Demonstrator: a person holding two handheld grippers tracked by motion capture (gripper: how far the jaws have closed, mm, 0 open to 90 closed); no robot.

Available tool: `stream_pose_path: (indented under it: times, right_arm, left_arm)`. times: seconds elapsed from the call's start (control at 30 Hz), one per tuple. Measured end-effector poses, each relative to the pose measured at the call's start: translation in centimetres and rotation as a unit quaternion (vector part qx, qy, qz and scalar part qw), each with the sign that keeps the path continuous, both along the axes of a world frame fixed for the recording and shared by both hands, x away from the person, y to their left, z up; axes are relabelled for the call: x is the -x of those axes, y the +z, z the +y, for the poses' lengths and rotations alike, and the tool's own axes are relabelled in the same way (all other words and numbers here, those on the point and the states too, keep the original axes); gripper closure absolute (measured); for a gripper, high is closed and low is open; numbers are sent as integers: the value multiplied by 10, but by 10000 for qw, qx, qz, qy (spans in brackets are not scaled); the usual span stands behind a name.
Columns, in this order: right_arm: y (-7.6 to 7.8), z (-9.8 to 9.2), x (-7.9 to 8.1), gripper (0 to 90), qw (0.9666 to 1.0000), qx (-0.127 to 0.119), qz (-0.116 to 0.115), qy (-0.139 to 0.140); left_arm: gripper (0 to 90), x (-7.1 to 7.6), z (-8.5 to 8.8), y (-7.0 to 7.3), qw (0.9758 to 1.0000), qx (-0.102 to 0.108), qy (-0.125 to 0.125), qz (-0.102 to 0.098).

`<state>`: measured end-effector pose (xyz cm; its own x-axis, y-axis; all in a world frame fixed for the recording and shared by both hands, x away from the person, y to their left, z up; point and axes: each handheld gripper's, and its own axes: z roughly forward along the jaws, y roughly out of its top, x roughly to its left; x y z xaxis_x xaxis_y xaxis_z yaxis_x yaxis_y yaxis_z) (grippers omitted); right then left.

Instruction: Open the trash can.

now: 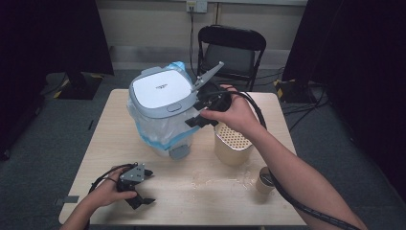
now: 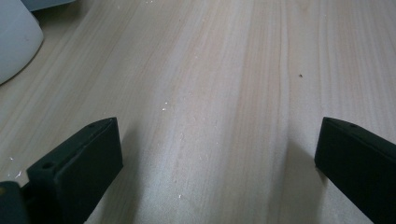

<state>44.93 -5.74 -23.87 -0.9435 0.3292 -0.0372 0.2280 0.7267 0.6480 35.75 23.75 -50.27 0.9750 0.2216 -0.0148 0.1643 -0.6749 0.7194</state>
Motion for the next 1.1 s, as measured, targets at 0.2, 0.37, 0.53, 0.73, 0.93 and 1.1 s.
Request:
stream_pose_path:
  times: [0.2, 0.37, 0.53, 0.73, 0.93, 1.1]
  right_arm:
    - [2, 8, -5, 381, 10000, -8, -14, -57]
    - [6, 17, -9, 447, 10000, -2, 47, -33]
    - [10, 25, -14, 532, 9999, -122, 91, -38]
    - [14, 35, -20, 721, 9998, -170, 53, -113]
    - [13, 40, -28, 840, 9994, -176, 61, -280]
    - [8, 45, -32, 869, 9994, -156, 103, -302]
  left_arm:
    - [2, 0, 0, 0, 10000, -2, -2, 0]
    - [2, 0, 0, 0, 10000, -2, -2, 0]
    - [2, 0, 0, 0, 10000, 1, 1, 10]
    - [2, 0, 0, 0, 10000, -1, -1, 9]
    - [2, 0, 0, 0, 10000, -2, -2, 10]
    - [2, 0, 0, 0, 10000, -2, -2, 11]
